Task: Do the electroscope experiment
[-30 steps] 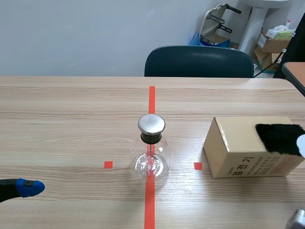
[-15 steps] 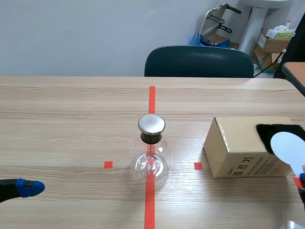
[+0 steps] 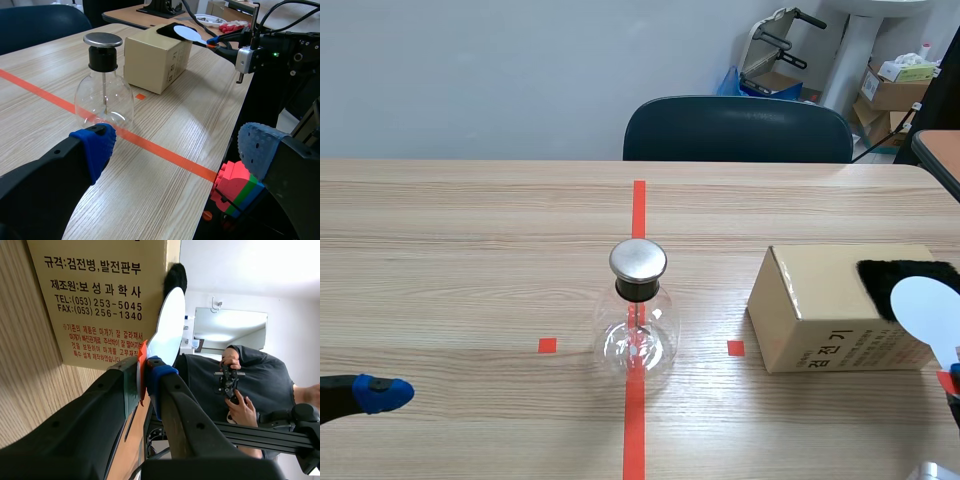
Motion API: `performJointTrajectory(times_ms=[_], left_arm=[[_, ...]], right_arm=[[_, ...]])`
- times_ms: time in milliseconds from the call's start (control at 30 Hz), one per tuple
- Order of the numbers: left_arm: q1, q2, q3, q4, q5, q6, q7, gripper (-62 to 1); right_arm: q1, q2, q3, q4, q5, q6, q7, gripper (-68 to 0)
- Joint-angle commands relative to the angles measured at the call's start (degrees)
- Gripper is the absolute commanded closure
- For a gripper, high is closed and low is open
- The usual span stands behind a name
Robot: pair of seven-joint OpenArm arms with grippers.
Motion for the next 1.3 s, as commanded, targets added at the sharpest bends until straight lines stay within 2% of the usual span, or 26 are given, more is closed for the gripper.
performJointTrajectory(times_ms=[0,467,667,800,1000,1167,1267], left_arm=[[-0.2,0.1,-0.2,1.2,-0.3,0.1,-0.8,-52.5],[-0.3,1.1,-0.2,1.2,-0.3,0.3,-0.1,-52.4],[-0.5,1.1,-0.3,1.2,-0.2,0.6,-0.2,-40.3],[-0.5,2.3,-1.6,1.2,-0.3,2.1,0.1,-30.9],[-2.0,4.8,-3.4,1.2,-0.4,2.5,1.0,-16.6],[-6.9,8.3,-3.4,1.1,-0.4,2.4,8.0,-11.5],[-10.0,11.2,-3.4,1.1,-0.4,2.4,13.6,-11.5]], right_arm=[[0.4,0.8,0.1,0.7,0.4,-3.1,0.0,-1.5],[0.4,0.8,0.1,0.7,0.4,-3.1,0.0,-1.5],[0.4,0.8,0.1,0.7,0.4,-3.1,0.0,-1.5],[0.4,0.8,0.1,0.7,0.4,-3.1,-0.1,-1.5],[0.4,0.8,0.1,0.7,0.4,-3.1,-0.4,-1.5],[0.4,1.0,0.1,1.0,1.0,-3.1,-0.4,-1.5],[0.3,1.1,0.1,3.0,2.9,-3.1,-0.5,-1.5]])
